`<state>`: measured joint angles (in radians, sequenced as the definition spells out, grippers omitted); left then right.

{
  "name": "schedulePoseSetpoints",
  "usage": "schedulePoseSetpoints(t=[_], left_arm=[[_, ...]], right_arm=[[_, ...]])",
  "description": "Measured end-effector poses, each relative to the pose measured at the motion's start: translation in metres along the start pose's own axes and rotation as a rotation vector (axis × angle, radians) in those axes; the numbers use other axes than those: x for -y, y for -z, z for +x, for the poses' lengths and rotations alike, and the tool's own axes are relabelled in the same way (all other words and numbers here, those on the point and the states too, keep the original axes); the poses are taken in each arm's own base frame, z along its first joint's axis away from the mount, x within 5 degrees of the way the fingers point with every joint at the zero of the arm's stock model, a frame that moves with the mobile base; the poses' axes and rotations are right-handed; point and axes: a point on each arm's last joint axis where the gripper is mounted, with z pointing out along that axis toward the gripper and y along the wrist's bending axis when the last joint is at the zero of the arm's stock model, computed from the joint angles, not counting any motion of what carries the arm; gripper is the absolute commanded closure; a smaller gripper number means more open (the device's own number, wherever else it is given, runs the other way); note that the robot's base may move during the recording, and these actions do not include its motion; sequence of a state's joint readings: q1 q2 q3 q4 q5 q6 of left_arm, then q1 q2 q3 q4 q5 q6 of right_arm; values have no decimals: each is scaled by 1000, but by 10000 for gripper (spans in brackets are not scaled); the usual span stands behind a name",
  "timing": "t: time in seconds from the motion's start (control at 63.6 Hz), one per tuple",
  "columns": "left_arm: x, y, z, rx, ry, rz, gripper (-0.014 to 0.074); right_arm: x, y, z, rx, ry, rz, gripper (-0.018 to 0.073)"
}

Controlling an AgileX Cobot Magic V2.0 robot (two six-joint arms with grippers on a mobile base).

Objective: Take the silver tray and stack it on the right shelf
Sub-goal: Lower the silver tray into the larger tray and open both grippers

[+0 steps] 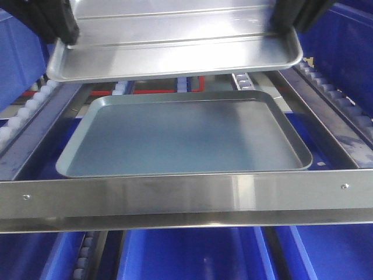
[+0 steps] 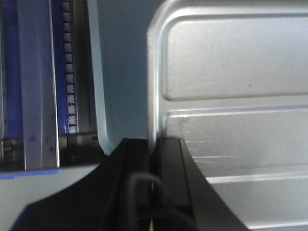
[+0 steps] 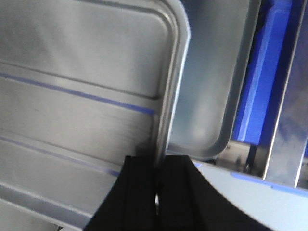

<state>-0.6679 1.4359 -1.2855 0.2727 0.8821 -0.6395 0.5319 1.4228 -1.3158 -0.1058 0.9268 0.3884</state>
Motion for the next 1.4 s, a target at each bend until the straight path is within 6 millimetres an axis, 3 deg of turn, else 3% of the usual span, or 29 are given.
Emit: schedulePoseSetpoints(t=[0.094, 0.22, 0.424, 0.55, 0.786, 0.912, 1.069, 1.226, 1.399], left_arm=[[-1, -17, -12, -3, 20, -18, 689], [-3, -50, -20, -26, 34, -35, 689], [-1, -103, -15, -79, 33, -43, 689], [0, -126, -9, -112, 26, -52, 689], [0, -145, -5, -134, 8, -58, 667], [-1, -144, -8, -130, -1, -56, 451], [-8, -142, -15, -128, 12, -70, 174], [-12, -139, -20, -130, 11, -88, 144], [-12, -136, -22, -149, 14, -104, 144]], right_arm=[[3, -17, -12, -1, -4, 30, 503], [14, -57, -21, -56, -31, 76, 503], [30, -116, -19, -148, -67, 118, 503], [35, -135, -15, -184, -79, 130, 503], [36, -140, -14, -193, -78, 132, 497], [35, -140, -15, -185, -78, 129, 416], [37, -140, -15, -187, -63, 142, 145], [40, -139, -14, -196, -54, 157, -76], [40, -135, -15, -197, -54, 159, -54]])
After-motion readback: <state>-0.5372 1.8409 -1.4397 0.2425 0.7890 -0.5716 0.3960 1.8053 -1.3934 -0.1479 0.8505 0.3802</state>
